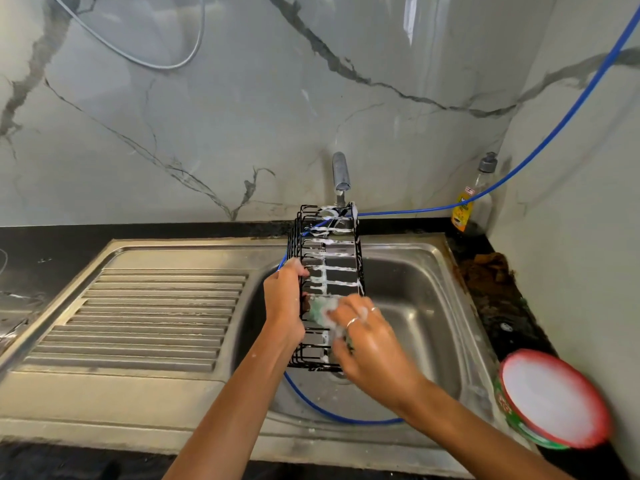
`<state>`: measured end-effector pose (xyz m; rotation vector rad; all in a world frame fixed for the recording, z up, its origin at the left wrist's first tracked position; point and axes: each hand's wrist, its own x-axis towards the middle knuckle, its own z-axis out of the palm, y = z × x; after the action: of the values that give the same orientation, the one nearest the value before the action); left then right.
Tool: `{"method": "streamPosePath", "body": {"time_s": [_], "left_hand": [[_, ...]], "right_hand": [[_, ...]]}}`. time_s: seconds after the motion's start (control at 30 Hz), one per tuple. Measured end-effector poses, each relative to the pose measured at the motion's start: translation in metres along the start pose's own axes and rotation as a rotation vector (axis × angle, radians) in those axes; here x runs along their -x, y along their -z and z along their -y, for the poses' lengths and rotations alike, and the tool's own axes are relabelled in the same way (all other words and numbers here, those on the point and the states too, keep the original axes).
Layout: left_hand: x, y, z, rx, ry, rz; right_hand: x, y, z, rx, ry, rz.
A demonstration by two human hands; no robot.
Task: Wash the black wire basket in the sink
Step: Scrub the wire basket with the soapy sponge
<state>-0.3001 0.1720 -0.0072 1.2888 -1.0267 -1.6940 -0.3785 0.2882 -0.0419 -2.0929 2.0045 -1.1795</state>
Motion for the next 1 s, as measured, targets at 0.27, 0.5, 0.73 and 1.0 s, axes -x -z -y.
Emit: {"method": "streamPosePath", "body": {"time_s": [0.27,0.5,0.73,1.0], "left_hand": [[0.002,0.016,-0.002,0.052,0.064,-0.039],[0.013,0.013,-0.004,0.181,0.137,0.025],[0.024,0.006,-0.008,0.103,0.139,0.059],[0.016,0.034,-0.024,-0.017,0.371,0.178]], "right_hand": [[0.022,0.03,-0.002,-0.275,-0.171,-0.173],[-0.005,0.034,0.007,-1.124,-0.961,-0.066],[-0.027,0.034,0.025,-1.365,-0.878,0.075],[-0.031,0.012,0.021,-1.155,-0.899,0.046]]}}
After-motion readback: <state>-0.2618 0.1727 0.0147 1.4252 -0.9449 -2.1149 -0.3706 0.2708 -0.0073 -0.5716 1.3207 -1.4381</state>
